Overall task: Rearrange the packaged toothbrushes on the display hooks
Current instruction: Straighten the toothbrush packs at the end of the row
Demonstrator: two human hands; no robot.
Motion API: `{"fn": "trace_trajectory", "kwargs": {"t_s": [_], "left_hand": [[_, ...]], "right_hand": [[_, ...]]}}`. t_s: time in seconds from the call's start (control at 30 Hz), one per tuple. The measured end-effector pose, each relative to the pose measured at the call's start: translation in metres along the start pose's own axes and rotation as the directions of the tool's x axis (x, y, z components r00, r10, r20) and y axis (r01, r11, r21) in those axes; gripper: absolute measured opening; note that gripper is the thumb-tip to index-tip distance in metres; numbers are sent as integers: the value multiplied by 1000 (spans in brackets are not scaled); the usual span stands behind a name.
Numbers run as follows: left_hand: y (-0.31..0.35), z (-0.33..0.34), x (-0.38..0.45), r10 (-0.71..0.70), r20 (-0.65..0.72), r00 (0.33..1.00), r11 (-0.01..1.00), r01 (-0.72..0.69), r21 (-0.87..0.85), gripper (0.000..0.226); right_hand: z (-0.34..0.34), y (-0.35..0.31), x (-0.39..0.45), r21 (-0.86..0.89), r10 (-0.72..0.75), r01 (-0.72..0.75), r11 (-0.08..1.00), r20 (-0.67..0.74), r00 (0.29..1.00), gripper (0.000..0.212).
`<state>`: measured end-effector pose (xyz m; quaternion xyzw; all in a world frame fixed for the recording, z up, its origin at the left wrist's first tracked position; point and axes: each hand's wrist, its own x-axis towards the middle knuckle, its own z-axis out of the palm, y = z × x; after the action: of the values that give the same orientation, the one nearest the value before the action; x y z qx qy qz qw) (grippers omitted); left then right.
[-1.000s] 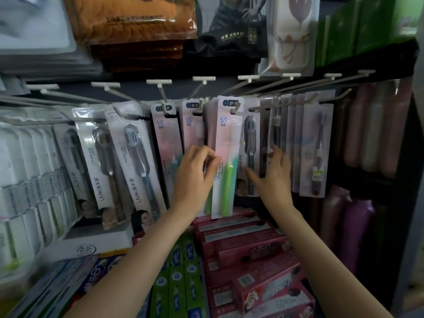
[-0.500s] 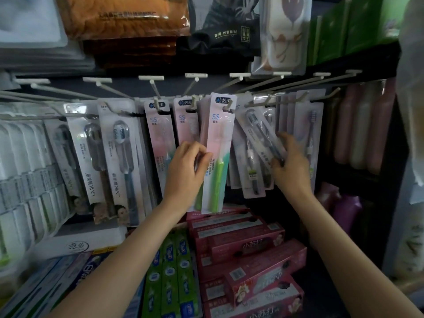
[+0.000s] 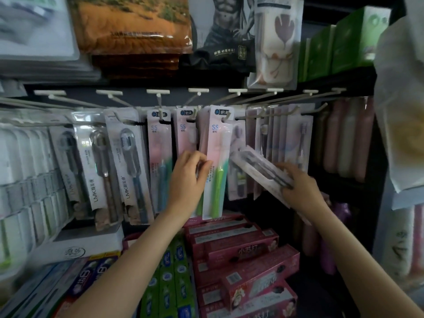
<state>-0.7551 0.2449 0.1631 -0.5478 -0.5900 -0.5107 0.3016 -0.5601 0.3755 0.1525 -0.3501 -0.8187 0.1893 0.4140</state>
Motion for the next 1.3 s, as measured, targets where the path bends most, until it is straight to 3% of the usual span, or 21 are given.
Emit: {"fn": "trace_trajectory", "kwargs": {"t_s": [0.1, 0.17, 0.37, 0.53, 0.8, 1.0, 1.17, 1.3], "left_hand": [[3, 3, -3, -57, 5, 998, 997, 57, -58, 12], [8, 5, -5, -105, -5, 994, 989, 104, -107, 9], [19, -15, -23, -145, -7, 989, 958, 139, -251, 24], [16, -65, -38, -333, -60, 941, 827, 261, -498, 16], [-25, -137, -52, -544, -215, 811, 702, 300, -645, 11], [-40, -167, -37, -468, -193, 862, 796, 317, -515, 46], [-60, -178, -35, -490, -227, 842, 819, 355, -451, 47], [-63, -176, -46, -505, -269, 820, 820, 359, -447, 43]], "right_hand": [[13, 10, -30, 357, -20, 43, 933, -66, 998, 47], [19, 7, -49, 469, -95, 136, 873, -110, 989, 44], [26, -37, -65, 395, -284, 357, 847, -233, 930, 48], [59, -91, -71, 336, -450, 458, 823, -107, 887, 55], [119, -159, -78, 476, -510, 415, 776, 85, 856, 61], [131, -189, -76, 538, -467, 336, 773, 125, 875, 48], [116, -175, -65, 592, -352, 229, 773, 100, 931, 23], [112, -161, -60, 560, -275, 181, 809, 88, 957, 26]]}}
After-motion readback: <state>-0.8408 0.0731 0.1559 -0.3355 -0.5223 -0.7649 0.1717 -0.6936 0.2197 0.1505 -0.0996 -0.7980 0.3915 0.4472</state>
